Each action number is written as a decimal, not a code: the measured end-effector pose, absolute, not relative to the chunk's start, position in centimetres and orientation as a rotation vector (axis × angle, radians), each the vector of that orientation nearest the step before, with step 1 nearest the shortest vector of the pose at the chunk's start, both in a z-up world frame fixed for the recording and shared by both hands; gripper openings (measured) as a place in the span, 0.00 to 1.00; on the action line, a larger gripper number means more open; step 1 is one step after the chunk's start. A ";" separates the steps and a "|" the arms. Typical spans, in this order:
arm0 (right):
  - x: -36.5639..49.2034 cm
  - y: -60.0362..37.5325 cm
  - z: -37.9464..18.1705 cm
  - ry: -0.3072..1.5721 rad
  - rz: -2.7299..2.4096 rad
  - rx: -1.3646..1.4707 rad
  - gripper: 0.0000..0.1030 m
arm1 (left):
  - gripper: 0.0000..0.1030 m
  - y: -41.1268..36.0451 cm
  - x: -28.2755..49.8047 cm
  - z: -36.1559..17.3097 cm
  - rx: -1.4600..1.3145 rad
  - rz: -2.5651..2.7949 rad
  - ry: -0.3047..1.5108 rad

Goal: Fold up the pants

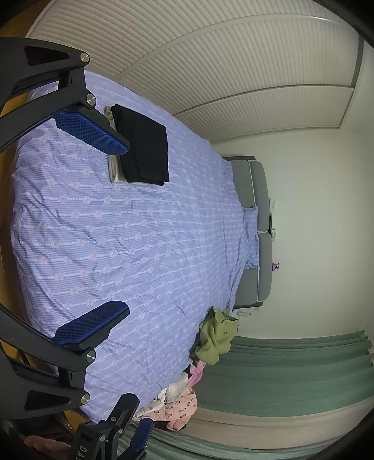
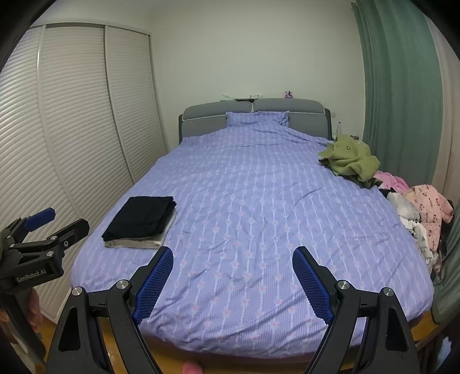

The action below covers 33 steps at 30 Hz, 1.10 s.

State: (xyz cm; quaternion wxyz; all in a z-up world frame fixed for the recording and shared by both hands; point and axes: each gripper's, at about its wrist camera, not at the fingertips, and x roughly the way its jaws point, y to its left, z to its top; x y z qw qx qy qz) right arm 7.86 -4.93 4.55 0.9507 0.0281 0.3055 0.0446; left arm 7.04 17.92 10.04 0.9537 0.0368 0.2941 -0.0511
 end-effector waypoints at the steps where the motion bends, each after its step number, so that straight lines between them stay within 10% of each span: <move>1: 7.9 -5.0 4.6 0.621 0.090 0.058 0.83 | 1.00 17.9 7.0 10.0 0.075 -0.106 0.599; 33: 7.2 -6.0 5.2 0.619 0.071 0.067 0.83 | 1.00 17.0 6.3 10.8 0.072 -0.127 0.586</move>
